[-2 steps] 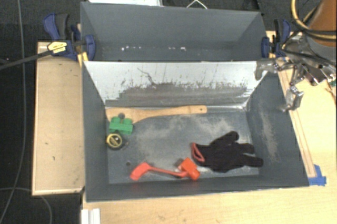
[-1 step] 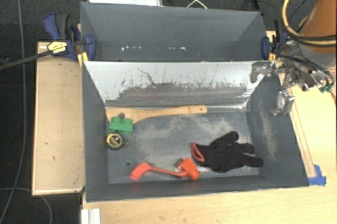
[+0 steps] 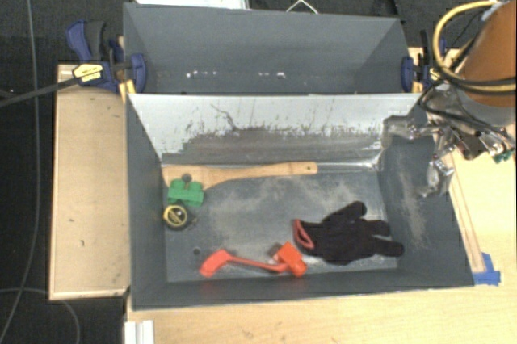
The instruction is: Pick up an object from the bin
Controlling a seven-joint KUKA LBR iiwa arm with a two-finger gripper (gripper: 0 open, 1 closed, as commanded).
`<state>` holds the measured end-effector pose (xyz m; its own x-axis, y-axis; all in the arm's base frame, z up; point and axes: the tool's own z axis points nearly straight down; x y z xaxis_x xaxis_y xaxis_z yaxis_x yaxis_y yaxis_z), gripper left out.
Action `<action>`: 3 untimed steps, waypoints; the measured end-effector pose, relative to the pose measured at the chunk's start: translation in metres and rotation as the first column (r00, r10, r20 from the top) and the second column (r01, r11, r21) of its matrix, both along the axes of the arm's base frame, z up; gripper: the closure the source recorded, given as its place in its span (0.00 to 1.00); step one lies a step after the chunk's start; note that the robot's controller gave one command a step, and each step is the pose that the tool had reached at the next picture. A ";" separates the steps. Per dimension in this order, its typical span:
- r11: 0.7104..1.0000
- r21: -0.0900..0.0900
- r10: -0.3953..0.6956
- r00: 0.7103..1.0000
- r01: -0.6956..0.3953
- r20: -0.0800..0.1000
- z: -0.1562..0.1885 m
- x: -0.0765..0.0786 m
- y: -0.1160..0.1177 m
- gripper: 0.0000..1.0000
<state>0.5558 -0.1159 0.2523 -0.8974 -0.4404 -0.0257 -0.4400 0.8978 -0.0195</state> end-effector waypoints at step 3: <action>0.997 0.006 -0.077 0.997 0.077 0.001 -0.055 -0.026 0.001 0.00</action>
Offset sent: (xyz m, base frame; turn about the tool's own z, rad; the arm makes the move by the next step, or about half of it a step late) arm -0.0175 0.0260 -0.0833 -0.2284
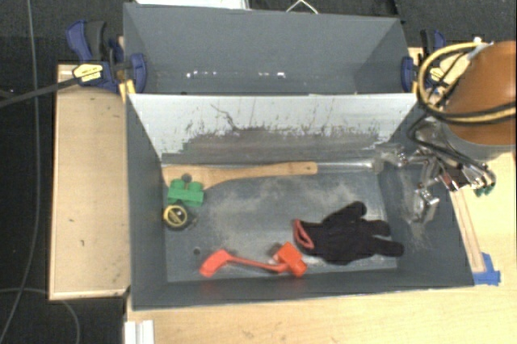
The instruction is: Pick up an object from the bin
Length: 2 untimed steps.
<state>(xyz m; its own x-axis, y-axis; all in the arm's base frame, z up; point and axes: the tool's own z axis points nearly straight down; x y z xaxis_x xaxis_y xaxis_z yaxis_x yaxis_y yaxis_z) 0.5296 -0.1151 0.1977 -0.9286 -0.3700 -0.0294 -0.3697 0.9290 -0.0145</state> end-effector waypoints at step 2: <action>1.000 -0.001 -0.019 1.000 0.019 0.005 -0.087 -0.005 0.026 0.00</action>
Offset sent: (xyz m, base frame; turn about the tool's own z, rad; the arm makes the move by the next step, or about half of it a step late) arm -0.0072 0.0250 -0.0894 0.0186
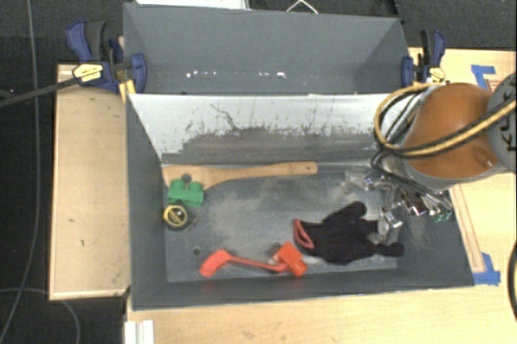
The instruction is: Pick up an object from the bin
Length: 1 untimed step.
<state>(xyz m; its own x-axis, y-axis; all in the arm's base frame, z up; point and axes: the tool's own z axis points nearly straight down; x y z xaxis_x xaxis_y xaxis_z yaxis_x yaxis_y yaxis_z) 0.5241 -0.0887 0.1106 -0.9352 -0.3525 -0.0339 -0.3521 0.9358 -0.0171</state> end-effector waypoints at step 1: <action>0.986 0.002 0.168 0.986 -0.168 -0.008 -0.040 -0.013 0.038 0.00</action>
Offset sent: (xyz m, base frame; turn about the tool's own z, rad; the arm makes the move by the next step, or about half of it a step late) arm -0.0388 0.0521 -0.0406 0.0511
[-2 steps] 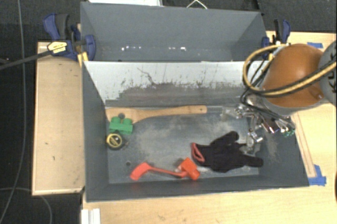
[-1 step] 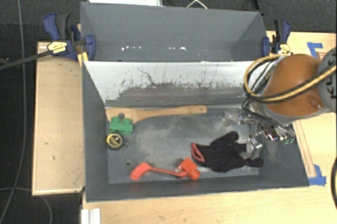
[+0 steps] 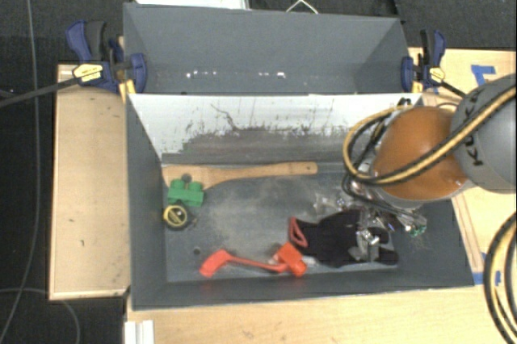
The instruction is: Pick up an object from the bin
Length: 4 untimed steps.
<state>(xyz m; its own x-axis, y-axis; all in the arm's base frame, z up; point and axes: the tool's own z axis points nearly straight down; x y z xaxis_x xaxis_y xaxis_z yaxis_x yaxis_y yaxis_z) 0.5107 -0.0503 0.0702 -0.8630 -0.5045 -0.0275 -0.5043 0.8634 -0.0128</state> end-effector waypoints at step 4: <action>0.980 0.001 -0.200 0.980 0.200 0.010 0.111 -0.019 0.023 1.00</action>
Offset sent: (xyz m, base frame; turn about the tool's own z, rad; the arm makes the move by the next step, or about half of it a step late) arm 0.0000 0.0000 0.0000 0.0000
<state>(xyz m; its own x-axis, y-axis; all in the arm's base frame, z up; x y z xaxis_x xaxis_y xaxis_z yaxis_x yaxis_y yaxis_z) 0.4917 -0.0274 0.1817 -0.9461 -0.3220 -0.0364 -0.3215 0.9467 -0.0172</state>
